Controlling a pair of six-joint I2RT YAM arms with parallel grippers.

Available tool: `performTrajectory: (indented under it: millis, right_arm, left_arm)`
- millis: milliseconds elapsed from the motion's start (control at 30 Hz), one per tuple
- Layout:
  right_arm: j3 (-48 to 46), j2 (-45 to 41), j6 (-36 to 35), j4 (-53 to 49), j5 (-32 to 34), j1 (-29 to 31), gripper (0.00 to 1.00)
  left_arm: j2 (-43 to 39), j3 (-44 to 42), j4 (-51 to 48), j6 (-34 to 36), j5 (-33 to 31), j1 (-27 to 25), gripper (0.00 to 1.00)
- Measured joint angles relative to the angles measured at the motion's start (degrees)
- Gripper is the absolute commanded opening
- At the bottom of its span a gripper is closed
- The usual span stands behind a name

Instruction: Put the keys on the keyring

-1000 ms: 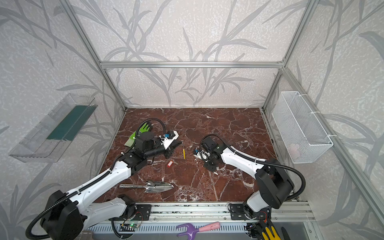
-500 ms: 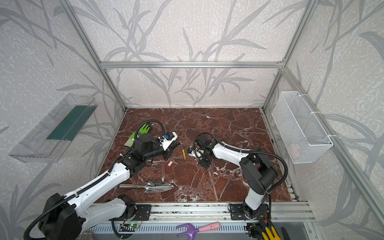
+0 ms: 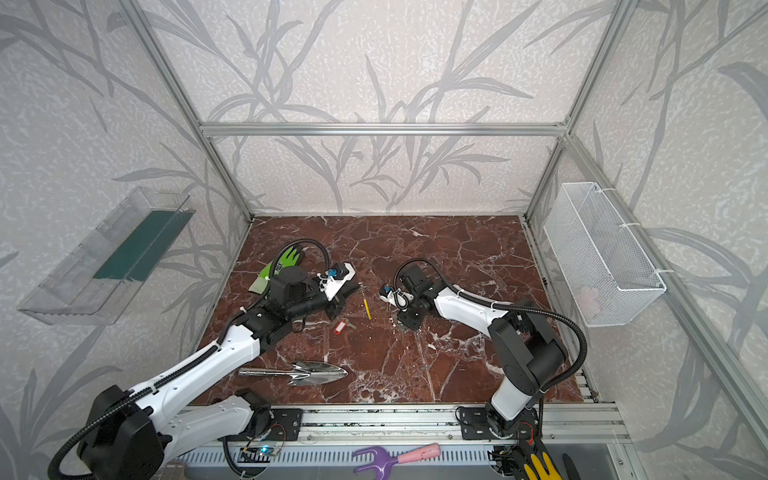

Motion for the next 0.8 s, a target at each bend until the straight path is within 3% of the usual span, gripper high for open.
performTrajectory:
  millis: [333, 800]
  right_arm:
    - [-2.1, -0.04, -7.19, 1.79, -2.62, 0.42, 0.31]
    - [-0.55, 4.28, -10.05, 1.64, -2.45, 0.94, 0.3]
  left_arm:
    - [0.0, 0.0, 0.0, 0.0, -0.04, 0.0, 0.0]
    - [-0.11, 0.0, -0.04, -0.02, -0.72, 0.0, 0.0]
